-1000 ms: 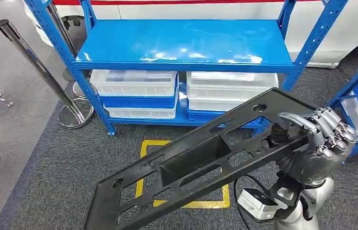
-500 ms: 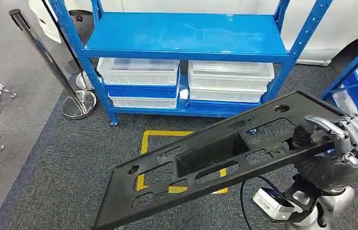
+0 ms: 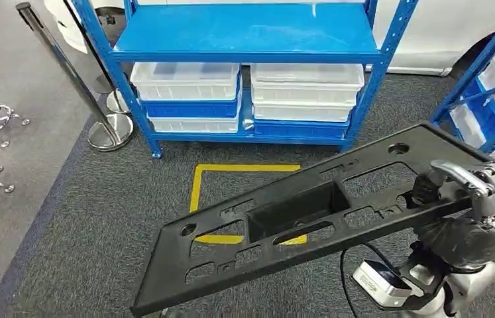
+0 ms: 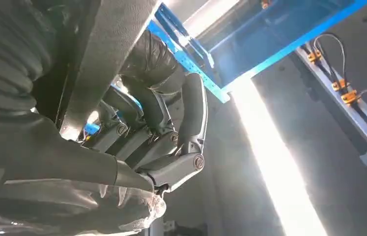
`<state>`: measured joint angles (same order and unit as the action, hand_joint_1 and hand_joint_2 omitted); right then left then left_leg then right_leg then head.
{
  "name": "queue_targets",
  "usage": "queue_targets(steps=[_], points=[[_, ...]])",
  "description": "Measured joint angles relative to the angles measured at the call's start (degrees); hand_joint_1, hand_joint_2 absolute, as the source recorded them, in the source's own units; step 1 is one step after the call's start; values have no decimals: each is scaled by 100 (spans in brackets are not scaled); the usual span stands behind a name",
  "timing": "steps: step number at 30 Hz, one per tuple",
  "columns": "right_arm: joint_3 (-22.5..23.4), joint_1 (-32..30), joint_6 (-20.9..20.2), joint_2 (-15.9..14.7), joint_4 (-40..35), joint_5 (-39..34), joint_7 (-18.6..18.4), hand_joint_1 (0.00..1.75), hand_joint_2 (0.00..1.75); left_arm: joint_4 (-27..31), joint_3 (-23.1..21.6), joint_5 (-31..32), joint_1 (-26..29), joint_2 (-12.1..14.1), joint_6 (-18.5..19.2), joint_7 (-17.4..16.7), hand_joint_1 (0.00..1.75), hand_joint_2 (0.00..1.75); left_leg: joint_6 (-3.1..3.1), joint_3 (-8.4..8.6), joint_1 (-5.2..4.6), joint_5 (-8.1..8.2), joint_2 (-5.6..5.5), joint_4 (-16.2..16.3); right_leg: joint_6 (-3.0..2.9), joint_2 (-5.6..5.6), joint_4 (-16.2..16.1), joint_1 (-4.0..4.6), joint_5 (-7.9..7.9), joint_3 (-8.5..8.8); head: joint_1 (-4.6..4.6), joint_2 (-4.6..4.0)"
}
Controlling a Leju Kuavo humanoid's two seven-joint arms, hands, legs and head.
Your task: Take the parts from the cabinet and place them on the table.
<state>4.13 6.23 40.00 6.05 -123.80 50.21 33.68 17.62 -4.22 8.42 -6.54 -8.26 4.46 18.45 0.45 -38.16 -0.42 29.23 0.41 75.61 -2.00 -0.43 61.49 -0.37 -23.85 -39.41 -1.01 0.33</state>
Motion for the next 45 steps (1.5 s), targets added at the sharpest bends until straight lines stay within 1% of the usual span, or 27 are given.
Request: queue_targets(steps=[2, 3, 4, 7, 8, 11, 12, 14, 16, 17, 18, 19, 20, 23, 27, 28, 30, 32, 33, 34, 35, 38, 39, 41, 43, 44, 45], points=[[7, -1, 2, 0, -9, -4, 0, 175, 175, 2, 0, 0, -29, 7, 0, 0, 0, 0, 98, 792, -86, -87, -1, -879, 9, 0, -3, -7, 161, -141, -4, 0], [18, -5, 2, 2, -26, -31, 35, 175, 175, 2, 0, -4, -58, 29, -7, 2, 0, 0, 160, 1257, -123, 251, 4, -1551, 34, -2, -9, -12, 225, -157, -2, 0], [35, -5, 2, 7, -46, -66, 66, 175, 175, 2, 0, -7, -81, 33, -9, 9, 0, 0, 159, 1464, -128, 392, 2, -1992, 63, -27, -38, -19, 298, -162, 0, 0], [77, -16, 2, 53, -61, -96, 107, 175, 175, 0, -4, -33, -65, 33, -26, 13, 0, 0, 286, 1336, -166, 157, 11, -2046, 172, -43, -265, -61, 610, -135, 0, 0], [99, -23, 2, 55, -66, -107, 140, 175, 175, 0, -4, -57, -47, 33, -31, 18, 0, 0, 259, 1309, -103, -25, 46, -2169, 171, -20, -240, -47, 548, -175, 2, 0], [204, -31, 2, 66, -96, -208, 219, 175, 175, -2, -11, -101, -53, 33, -31, 37, 0, 0, 304, 1007, -111, -322, 48, -2204, 221, 37, 552, -43, -621, -341, 7, 0], [239, -33, 2, 68, -96, -212, 240, 175, 175, -2, -15, -112, -48, 31, -37, 42, 0, 0, 294, 895, -112, -411, 57, -2187, 250, 37, 1005, -48, -858, -385, 9, 0], [295, -37, 2, 77, -96, -212, 260, 175, 175, -2, -15, -116, -46, 33, -44, 44, 0, 0, 265, 614, -101, -571, 87, -2110, 314, 35, 1536, -86, -599, -344, 7, 0], [352, -36, 2, 79, -96, -240, 284, 175, 175, -2, -20, -122, -47, 33, -42, 44, 0, 0, 212, 309, -80, -689, 100, -1980, 383, 33, 1337, -157, -151, 21, 7, 0], [378, -33, 2, 83, -96, -260, 291, 175, 175, -2, -33, -127, -47, 33, -42, 44, 0, 0, 167, 149, -59, -741, 96, -1867, 421, 30, 924, -199, -196, 411, 7, 0], [400, -28, 2, 85, -96, -267, 291, 175, 175, 0, -39, -127, -44, 46, -42, 46, 0, 0, 131, 23, -75, -758, 88, -1733, 461, 35, 364, -222, -588, 865, 9, 0], [404, -30, 2, 87, -107, -264, 297, 175, 175, -2, -46, -127, -44, 46, -42, 53, 0, 0, 107, -55, -63, -772, 83, -1634, 414, 70, -110, -142, -860, 1127, -6, 0], [417, -22, 2, 92, -114, -264, 293, 175, 175, -2, -50, -129, -48, 48, -46, 59, 0, 0, 63, -97, -64, -839, 79, -1601, 337, 49, -133, -146, -911, 1069, -2, 0], [446, -17, 0, 112, -116, -258, 293, 175, 175, -11, -59, -155, -3, 48, -46, 59, 0, 0, -25, -183, 13, -965, 66, -1595, 161, 19, -130, -119, -744, 921, 0, 0], [470, 5, -4, 144, -116, -264, 293, 175, 175, -17, -96, -188, 7, 48, -42, 61, 0, 0, -131, -458, 54, 417, 12, -374, 77, 3, -119, -86, -426, 552, -2, 0], [476, 5, -9, 144, -116, -264, 293, 175, 175, -17, -98, -190, 7, 48, -39, 61, 0, 0, -127, -446, 55, 502, 12, -85, 77, 0, -117, -75, -348, 451, -4, 0], [492, 4, -9, 146, -116, -264, 293, 175, 175, -17, -107, -195, 11, 48, -39, 61, 0, 0, -90, -241, 50, 178, 8, 52, 84, -3, -108, -65, -189, 238, -4, 0], [512, 5, -7, 146, -116, -260, 295, 175, 175, -17, -111, -199, -2, 48, -44, 61, 0, 0, -37, 380, 31, -204, 7, -545, 103, 2, -103, -70, -24, 39, -4, 0], [516, 10, -7, 146, -116, -249, 304, 175, 175, -17, -114, -210, -22, 48, -50, 61, 0, 0, -6, 825, 6, -142, 4, -1075, 123, 7, -103, -77, 49, 2, -4, 0], [520, 12, -9, 146, -125, -232, 326, 175, 175, -17, -116, -214, -47, 50, -59, 61, 0, 0, 36, 1178, -17, 180, 4, -1655, 155, -2, -114, -71, 104, -11, -7, 0], [525, 25, -7, 146, -127, -225, 350, 175, 175, -17, -118, -216, -72, 61, -61, 72, 0, 0, 54, 1383, -45, 321, 3, -2033, 197, -14, -134, -90, 156, 6, 0, 0], [584, 90, -9, 164, -127, -223, 424, 175, 175, -17, -140, -225, -69, 68, -74, 64, 0, 0, 178, 1265, -92, 105, 7, -2063, 309, -33, -323, -111, 421, 32, 0, 0], [612, 110, -9, 164, -127, -219, 448, 175, 175, -20, -144, -225, -61, 66, -77, 63, 0, 0, 206, 1249, -12, -27, 49, -2149, 305, -15, -239, -112, 294, -25, 2, 0], [664, 144, -9, 164, -127, -149, 425, 175, 175, -20, -157, -238, -57, 63, -79, 59, 0, 0, 293, 1064, -33, -197, 55, -2159, 315, 28, 300, -82, -515, -192, 0, 0], [665, 141, -9, 164, -127, -107, 303, 175, 175, -20, -171, -249, -59, 52, -79, 61, 0, 0, 285, 847, -55, -333, 55, -2117, 322, 34, 1083, -77, -1037, -317, 0, 0], [665, 141, -9, 164, -127, -101, 227, 175, 175, -20, -179, -278, -57, 52, -79, 61, 0, 0, 278, 714, -57, -408, 56, -2074, 329, 33, 1388, -77, -1038, -329, 2, 0], [665, 140, -9, 160, -122, -103, 164, 175, 175, -20, -186, -295, -54, 52, -83, 61, 0, 0, 265, 559, -57, -478, 57, -2026, 332, 33, 1504, -79, -795, -252, 0, 0]])
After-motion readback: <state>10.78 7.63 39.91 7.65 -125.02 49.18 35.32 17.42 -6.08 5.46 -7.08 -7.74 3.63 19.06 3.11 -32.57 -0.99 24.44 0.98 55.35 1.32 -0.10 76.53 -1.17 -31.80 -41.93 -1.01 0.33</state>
